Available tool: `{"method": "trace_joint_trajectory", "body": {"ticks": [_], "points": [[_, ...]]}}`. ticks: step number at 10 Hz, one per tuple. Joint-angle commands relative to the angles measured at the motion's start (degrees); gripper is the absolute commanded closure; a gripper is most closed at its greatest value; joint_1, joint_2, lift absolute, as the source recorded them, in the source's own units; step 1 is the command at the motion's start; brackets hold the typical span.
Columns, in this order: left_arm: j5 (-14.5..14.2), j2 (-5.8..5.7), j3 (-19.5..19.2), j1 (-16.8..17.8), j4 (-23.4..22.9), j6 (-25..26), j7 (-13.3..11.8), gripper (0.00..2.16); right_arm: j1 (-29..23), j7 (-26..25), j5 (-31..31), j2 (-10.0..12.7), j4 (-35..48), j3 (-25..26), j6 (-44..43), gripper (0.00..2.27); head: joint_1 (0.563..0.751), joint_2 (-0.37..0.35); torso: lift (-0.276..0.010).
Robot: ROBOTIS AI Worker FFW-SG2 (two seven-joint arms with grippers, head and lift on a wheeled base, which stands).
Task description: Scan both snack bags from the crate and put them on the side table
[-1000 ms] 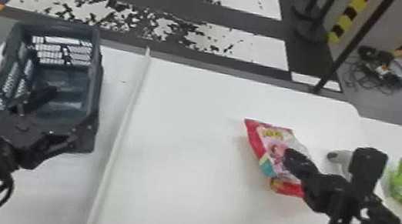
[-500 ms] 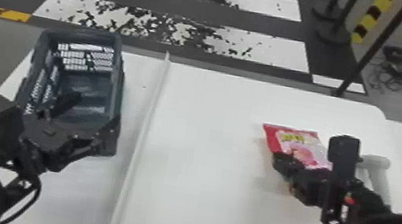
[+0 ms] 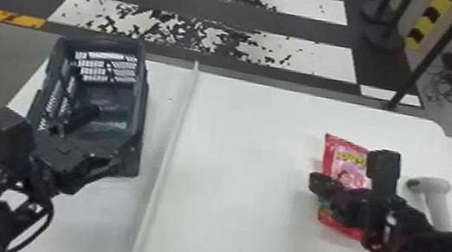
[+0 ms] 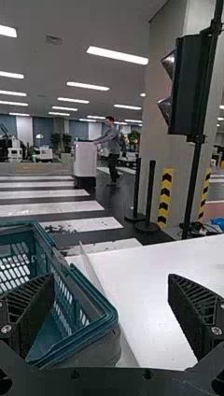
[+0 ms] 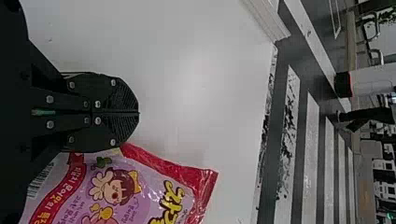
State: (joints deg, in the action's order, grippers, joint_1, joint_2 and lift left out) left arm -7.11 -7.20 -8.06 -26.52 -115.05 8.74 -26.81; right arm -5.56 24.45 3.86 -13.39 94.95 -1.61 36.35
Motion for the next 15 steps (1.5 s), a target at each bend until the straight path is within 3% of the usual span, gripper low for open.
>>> {"method": "trace_joint_trajectory", "body": {"ticks": [1,7,8,9,10,11,15], "points": [[-0.01,-0.01,-0.02,-0.03,-0.09,0.01,0.0,0.1,-1.12,0.08,-0.08,-0.23,0.85,0.38,0.0,2.25,0.695,0.0,-0.087],[-0.01,-0.01,0.07,0.15,0.08,0.01,0.0,0.1,-4.81,0.08,1.06,-0.58,7.18,1.44,0.0,2.25,0.695,-0.012,-0.087],[-0.01,-0.01,-0.02,0.15,0.08,0.01,0.0,0.1,-6.83,-0.36,2.21,-0.23,11.92,2.67,0.0,2.12,0.695,-0.004,-0.087],[-0.01,0.08,-0.02,0.15,0.0,0.01,0.0,0.1,-8.5,-2.03,4.14,-0.14,16.67,4.78,0.35,1.64,0.695,-0.001,-0.087],[-0.01,-0.01,-0.11,-0.12,-0.09,0.01,-0.09,0.1,-9.38,-2.56,5.55,-0.14,19.92,7.85,1.58,0.73,0.695,-0.001,-0.087],[-0.01,-0.01,-0.29,-0.2,-0.09,0.01,-0.09,0.1,-9.56,-2.65,6.86,-0.14,21.5,11.72,4.75,0.18,0.695,-0.015,-0.087],[-0.19,-0.01,-0.11,0.24,0.44,0.01,-0.09,0.1,-6.39,-4.5,5.81,-1.02,12.45,23.76,8.09,0.1,0.695,-0.169,-0.087]]}}
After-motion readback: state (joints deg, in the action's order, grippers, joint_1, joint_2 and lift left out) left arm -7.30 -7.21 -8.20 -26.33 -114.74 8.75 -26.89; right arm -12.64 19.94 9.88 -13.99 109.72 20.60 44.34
